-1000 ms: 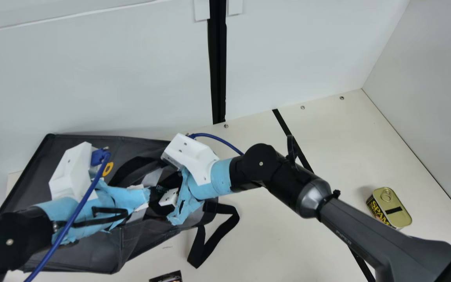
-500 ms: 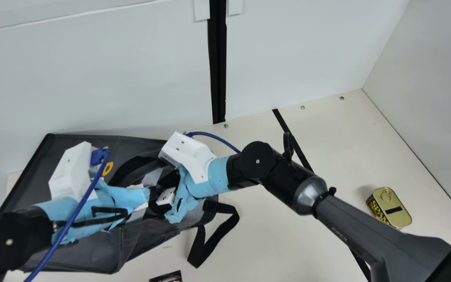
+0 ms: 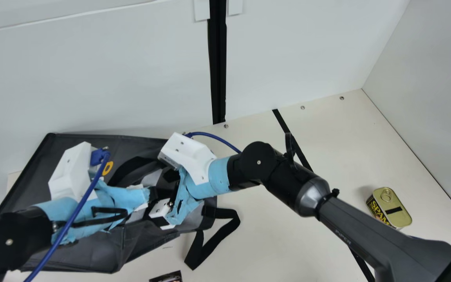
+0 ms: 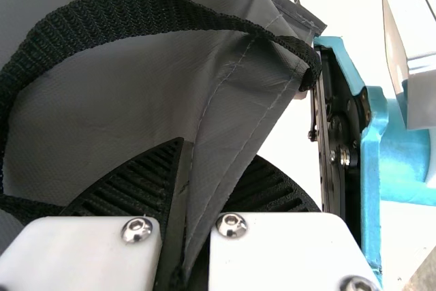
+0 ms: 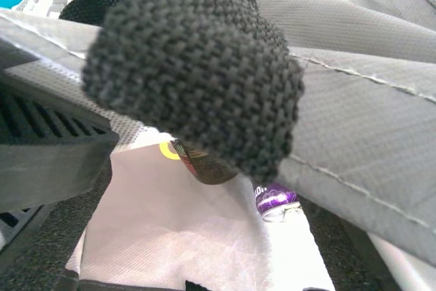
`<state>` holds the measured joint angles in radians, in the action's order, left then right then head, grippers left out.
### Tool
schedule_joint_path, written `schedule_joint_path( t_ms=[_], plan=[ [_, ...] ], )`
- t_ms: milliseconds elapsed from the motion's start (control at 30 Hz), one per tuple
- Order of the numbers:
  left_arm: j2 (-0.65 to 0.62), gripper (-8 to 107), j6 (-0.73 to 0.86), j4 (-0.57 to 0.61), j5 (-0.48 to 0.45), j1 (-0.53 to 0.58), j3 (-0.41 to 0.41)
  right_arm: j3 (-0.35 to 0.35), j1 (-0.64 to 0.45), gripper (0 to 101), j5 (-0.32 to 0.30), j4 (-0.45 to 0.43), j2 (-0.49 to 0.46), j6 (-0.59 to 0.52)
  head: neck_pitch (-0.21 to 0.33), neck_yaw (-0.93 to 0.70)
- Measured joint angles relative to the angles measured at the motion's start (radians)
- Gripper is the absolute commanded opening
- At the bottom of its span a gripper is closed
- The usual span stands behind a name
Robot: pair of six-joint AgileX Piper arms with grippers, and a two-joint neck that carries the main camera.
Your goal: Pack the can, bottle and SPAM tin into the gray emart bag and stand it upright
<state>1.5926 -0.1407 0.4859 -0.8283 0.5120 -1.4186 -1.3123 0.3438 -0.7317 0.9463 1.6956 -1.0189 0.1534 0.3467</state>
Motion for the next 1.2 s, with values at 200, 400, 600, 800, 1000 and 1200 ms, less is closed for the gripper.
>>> schedule_joint_path(
  t_ms=[200, 400, 600, 800, 1000, 1200],
  plan=[
    [0.0, -8, 0.0, 0.0, 0.0, 0.0, 0.0, 0.027, -0.011, 95, -0.009, -0.01, -0.034, -0.002, -0.002, 0.0],
    [0.0, -8, 0.0, 0.0, 0.0, 0.0, 0.0, 0.069, -0.04, 95, -0.041, -0.015, -0.091, -0.023, 0.0, 0.002],
    [0.0, -8, 0.0, 0.0, 0.0, 0.0, 0.0, 0.107, -0.093, 95, -0.097, -0.015, -0.153, -0.054, -0.002, 0.0],
    [0.0, -8, 0.0, 0.0, 0.0, 0.0, 0.0, 0.132, -0.16, 95, -0.158, -0.014, -0.212, -0.086, 0.0, 0.0],
    [0.0, -8, 0.0, 0.0, 0.0, 0.0, 0.0, 0.152, -0.243, 95, -0.229, -0.015, -0.266, -0.12, 0.0, 0.002],
    [0.0, -8, 0.0, 0.0, 0.0, 0.0, 0.0, 0.172, -0.338, 95, -0.304, -0.017, -0.321, -0.151, 0.0, 0.0]
  ],
)
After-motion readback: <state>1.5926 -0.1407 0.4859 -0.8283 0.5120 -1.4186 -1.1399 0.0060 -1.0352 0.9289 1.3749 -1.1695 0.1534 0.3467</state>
